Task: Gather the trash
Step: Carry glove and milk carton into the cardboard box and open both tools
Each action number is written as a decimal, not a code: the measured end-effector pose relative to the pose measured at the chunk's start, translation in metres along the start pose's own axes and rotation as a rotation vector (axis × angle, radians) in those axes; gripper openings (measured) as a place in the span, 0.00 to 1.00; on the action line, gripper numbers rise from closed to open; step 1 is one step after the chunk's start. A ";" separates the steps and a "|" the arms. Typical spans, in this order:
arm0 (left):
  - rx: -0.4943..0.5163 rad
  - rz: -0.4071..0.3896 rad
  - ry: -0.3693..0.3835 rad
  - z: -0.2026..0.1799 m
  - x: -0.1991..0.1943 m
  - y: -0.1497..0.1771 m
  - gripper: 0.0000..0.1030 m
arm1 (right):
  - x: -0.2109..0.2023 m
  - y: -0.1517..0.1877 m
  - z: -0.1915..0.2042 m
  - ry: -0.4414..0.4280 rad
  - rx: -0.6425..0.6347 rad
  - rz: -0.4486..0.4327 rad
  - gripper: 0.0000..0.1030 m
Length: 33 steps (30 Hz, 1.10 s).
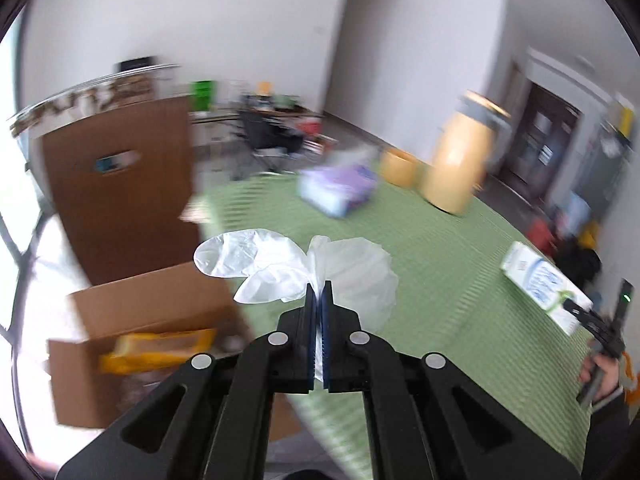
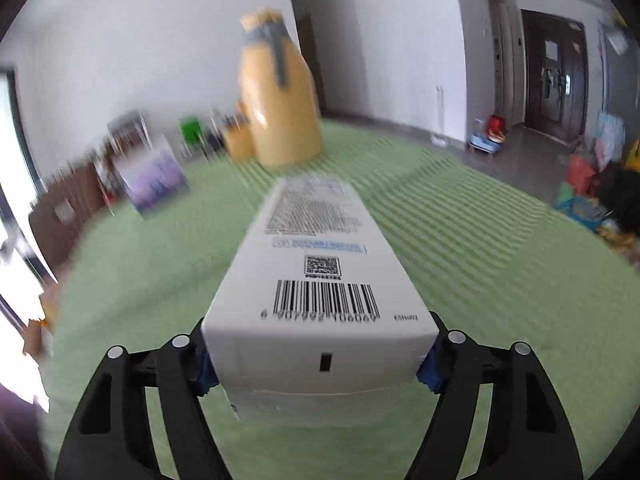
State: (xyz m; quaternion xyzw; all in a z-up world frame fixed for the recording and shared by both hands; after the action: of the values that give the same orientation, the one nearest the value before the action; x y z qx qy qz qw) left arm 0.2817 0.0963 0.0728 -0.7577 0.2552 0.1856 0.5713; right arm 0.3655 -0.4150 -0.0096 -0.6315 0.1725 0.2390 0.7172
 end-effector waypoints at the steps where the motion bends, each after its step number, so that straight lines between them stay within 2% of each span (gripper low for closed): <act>1: -0.029 -0.021 -0.018 0.023 -0.018 0.003 0.00 | -0.005 0.000 0.022 -0.029 0.007 -0.019 0.69; 2: -0.055 -0.040 -0.035 0.041 -0.030 0.006 0.00 | -0.008 0.000 0.034 -0.046 0.013 -0.027 0.69; 4: -0.112 -0.062 -0.060 0.079 -0.056 0.016 0.00 | -0.017 -0.003 0.077 -0.133 0.045 -0.030 0.69; 7: -0.162 -0.066 -0.101 0.120 -0.077 0.031 0.00 | -0.024 -0.011 0.145 -0.252 -0.004 -0.030 0.69; 12: -0.240 -0.061 -0.128 0.176 -0.085 0.050 0.00 | -0.010 -0.015 0.260 -0.446 -0.083 0.094 0.69; 15: -0.260 -0.056 -0.146 0.196 -0.083 0.058 0.00 | -0.005 -0.011 0.328 -0.504 -0.173 0.162 0.69; 17: -0.291 -0.046 -0.158 0.212 -0.078 0.063 0.00 | -0.001 -0.005 0.366 -0.493 -0.248 0.199 0.69; 23: -0.360 -0.005 -0.125 0.245 -0.060 0.083 0.00 | 0.013 0.016 0.454 -0.355 -0.498 0.314 0.69; 27: -0.365 0.066 -0.093 0.255 -0.036 0.091 0.00 | 0.025 0.045 0.479 -0.276 -0.626 0.388 0.69; 30: -0.352 0.099 -0.100 0.260 -0.021 0.095 0.00 | 0.034 0.063 0.496 -0.224 -0.741 0.434 0.69; 33: -0.381 0.118 -0.055 0.270 -0.007 0.102 0.00 | 0.043 0.076 0.513 -0.174 -0.834 0.456 0.69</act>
State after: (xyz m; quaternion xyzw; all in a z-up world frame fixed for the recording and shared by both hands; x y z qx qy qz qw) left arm 0.2180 0.3345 -0.0769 -0.8304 0.2436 0.2843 0.4127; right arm 0.3301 0.1038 -0.0225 -0.7891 0.1354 0.4907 0.3438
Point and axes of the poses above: each gripper's, at about its wrist camera, not at the fingertips, and x roughly the way its jaws point, z to its left, y to its underside, the point moved 1 cm from there along x, roughly the way its jaws point, and after that the axes turned 10 degrees about y, right-handed, at the moved point
